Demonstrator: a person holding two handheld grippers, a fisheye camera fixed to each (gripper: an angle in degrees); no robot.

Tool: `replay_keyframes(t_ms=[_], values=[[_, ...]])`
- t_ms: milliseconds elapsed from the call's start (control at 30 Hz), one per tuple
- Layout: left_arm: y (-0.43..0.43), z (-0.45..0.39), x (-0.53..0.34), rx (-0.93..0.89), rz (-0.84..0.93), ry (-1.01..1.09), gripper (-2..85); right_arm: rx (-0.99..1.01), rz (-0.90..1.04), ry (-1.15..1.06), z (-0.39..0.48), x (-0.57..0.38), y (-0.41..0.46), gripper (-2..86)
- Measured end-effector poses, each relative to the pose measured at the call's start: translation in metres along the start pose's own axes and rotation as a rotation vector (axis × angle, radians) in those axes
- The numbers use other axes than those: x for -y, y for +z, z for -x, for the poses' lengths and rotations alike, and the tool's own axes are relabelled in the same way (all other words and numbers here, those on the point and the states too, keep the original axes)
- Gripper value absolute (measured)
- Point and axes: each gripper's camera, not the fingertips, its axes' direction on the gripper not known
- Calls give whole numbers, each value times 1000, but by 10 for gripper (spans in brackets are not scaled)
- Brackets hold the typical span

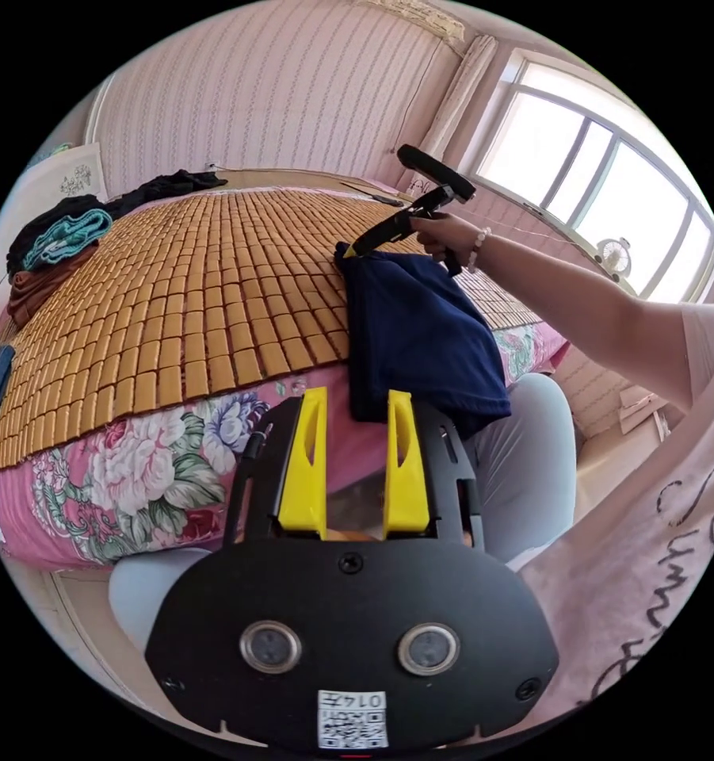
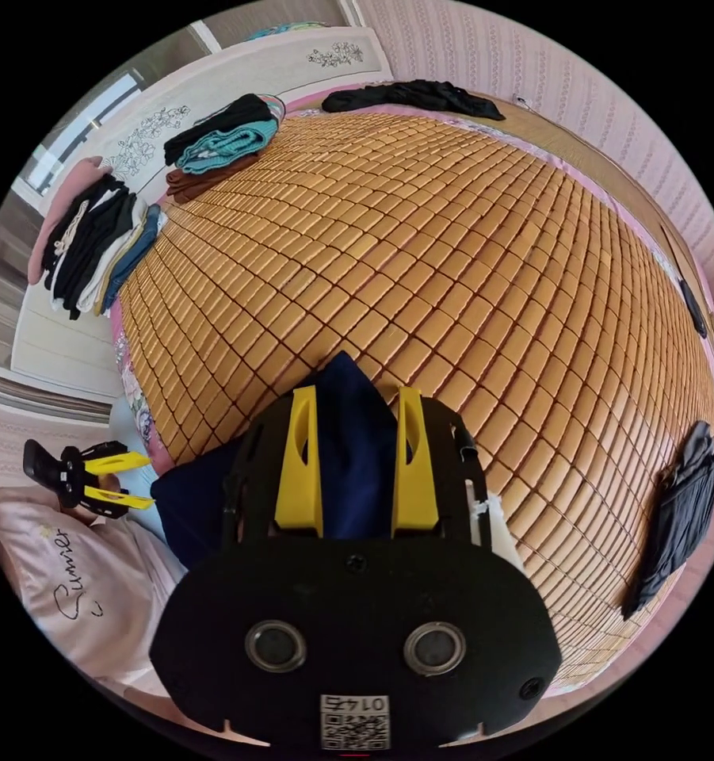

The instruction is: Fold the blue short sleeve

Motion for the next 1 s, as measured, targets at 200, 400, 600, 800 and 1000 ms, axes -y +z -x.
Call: replay_keyframes(t_ms=[200, 400, 600, 800, 1000], values=[[12, -11, 2, -26, -1, 36, 60, 43, -31, -65, 0, -24, -5, 32], [-10, -22, -2, -57, -49, 65, 7, 175, -294, -42, -6, -78, -65, 10], [-79, -53, -21, -110, -267, 151, 0, 280, -643, -83, -1, -167, -152, 6], [-140, -76, -30, -14, -424, 217, -1, 330, -824, -164, 25, -205, -207, 7], [-186, -44, -23, 226, -479, 197, 0, 395, -903, -256, 59, -184, -231, 8]])
